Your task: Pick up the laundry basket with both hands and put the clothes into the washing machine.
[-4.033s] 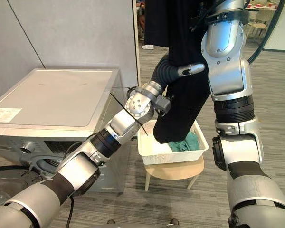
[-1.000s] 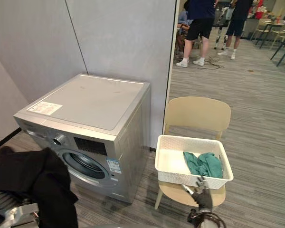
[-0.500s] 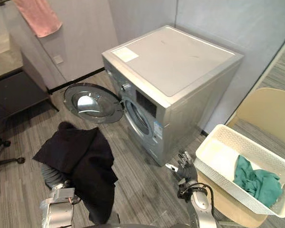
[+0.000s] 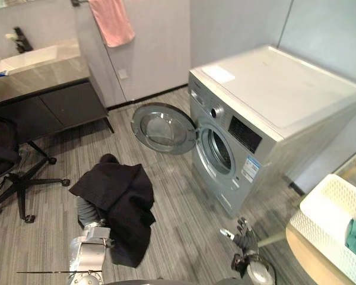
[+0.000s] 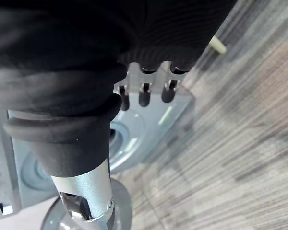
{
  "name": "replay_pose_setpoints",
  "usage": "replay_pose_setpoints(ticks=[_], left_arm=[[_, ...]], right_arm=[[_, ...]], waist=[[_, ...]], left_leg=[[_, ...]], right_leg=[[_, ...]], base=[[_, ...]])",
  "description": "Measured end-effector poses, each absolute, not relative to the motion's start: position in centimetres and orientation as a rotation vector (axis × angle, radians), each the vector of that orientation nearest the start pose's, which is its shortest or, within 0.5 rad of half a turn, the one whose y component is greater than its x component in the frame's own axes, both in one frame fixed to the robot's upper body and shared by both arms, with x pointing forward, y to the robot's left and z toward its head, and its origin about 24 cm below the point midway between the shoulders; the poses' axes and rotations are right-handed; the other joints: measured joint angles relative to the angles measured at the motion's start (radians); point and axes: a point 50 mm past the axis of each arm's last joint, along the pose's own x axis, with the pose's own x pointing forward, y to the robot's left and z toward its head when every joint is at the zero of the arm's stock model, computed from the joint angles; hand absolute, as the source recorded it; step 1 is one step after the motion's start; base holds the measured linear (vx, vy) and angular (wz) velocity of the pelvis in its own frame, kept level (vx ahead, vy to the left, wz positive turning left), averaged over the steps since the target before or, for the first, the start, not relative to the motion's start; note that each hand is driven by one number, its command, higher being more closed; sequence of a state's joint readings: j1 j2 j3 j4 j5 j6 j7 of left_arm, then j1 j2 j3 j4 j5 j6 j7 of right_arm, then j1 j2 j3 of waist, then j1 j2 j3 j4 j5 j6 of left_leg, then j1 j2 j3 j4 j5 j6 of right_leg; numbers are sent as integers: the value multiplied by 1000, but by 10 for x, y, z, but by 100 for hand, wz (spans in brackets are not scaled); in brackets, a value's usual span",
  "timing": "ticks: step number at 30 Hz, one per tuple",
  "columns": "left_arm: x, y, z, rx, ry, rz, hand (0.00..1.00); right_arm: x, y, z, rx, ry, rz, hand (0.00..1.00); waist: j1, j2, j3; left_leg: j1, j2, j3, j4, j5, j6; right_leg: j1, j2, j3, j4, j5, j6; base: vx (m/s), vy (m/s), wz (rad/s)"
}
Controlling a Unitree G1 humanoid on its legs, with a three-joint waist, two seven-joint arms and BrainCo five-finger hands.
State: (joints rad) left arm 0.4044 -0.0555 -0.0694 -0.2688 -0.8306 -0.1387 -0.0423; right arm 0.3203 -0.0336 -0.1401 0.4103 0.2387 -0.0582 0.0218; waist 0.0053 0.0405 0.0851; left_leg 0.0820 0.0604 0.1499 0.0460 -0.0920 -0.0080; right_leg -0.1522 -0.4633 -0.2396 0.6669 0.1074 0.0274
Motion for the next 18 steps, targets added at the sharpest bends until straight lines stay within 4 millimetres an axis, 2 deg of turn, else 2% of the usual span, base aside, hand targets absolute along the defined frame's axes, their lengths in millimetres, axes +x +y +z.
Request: replay_pose_setpoints(ticks=[1,2,4,5,7,8,9,10,12,13,14,15,16,17,18], left_arm=[[178,160,34,-857,-74,117,100],[182,161,36,-837,-75,96,100],[184,159,30,-830,-48,86,100],[184,155,26,-834,-25,80,100],[186,149,26,-838,-12,54,100],[188,144,28,-831,-11,26,100],[189,138,29,-827,-3,-2,100],[190,137,29,-831,-6,-5,100],[189,129,29,-857,1,-15,100],[190,127,31,-864,-2,-23,100],[190,126,32,-867,-7,-25,100],[190,123,32,-874,-5,-38,100],[190,121,33,-880,-3,-43,100],[189,119,35,-895,-12,-43,100],[189,119,36,-901,-21,-38,100]], right_arm=[[119,-195,-102,262,639,-307,0],[111,-185,-107,317,662,-327,0],[103,-179,-110,364,680,-354,0],[101,-180,-111,369,685,-360,0],[103,-181,-110,372,679,-365,0],[106,-182,-109,372,667,-364,0],[109,-181,-108,389,656,-371,0],[112,-182,-106,390,640,-372,0],[115,-188,-105,375,628,-370,0],[117,-187,-104,376,624,-365,0],[119,-185,-104,377,622,-359,0],[119,-186,-103,376,618,-361,0],[119,-187,-103,380,614,-364,0],[117,-190,-102,386,609,-372,0],[116,-192,-100,380,606,-373,0]], waist=[[-17,-26,2],[-23,-62,4],[-29,-87,8],[-33,-85,9],[-30,-86,9],[-25,-91,7],[-36,-88,3],[-42,-76,10],[-41,-38,0],[-42,-17,-16],[-45,-9,-20],[-54,2,-26],[-52,5,-27],[-44,35,-34],[-40,45,-30]], left_leg=[[-10,8,-32,5,-1,2],[-18,8,-72,2,-5,-4],[-19,7,-94,-1,-5,-4],[-28,7,-123,8,-6,-4],[-41,7,-150,11,-11,-6],[-54,7,-161,15,-21,-18],[-50,18,-162,42,-30,-19],[-53,34,-145,68,-40,-27],[-27,77,-134,106,-80,-81],[-20,101,-112,142,-110,-90],[-26,107,-103,182,-124,-93],[-88,122,-88,370,-157,-82],[-126,133,-89,472,-158,-83],[-197,157,-109,682,-130,-127],[-228,171,-128,773,-98,-173]], right_leg=[[-38,87,59,86,-123,30],[-68,182,89,138,-224,39],[-87,279,64,90,-299,63],[-83,316,37,-3,-316,62],[-75,341,10,-169,-322,71],[-58,353,2,-279,-288,35],[-28,367,-33,-314,-278,3],[-20,373,-49,-316,-284,-6],[18,407,-64,-308,-307,-45],[38,427,-63,-309,-326,-52],[51,433,-64,-308,-339,-51],[88,444,-63,-316,-364,-50],[105,450,-62,-323,-367,-54],[142,470,-51,-332,-373,-68],[162,484,-38,-340,-378,-76]], base=[[9,-69,108],[12,-112,96],[48,-129,89],[75,-137,90],[87,-135,65],[236,-187,67],[268,-185,64],[249,-144,47],[240,-129,-3],[309,-134,-18],[375,-131,-2],[303,-89,4],[367,-77,-10],[260,-23,-26],[332,13,-60]])
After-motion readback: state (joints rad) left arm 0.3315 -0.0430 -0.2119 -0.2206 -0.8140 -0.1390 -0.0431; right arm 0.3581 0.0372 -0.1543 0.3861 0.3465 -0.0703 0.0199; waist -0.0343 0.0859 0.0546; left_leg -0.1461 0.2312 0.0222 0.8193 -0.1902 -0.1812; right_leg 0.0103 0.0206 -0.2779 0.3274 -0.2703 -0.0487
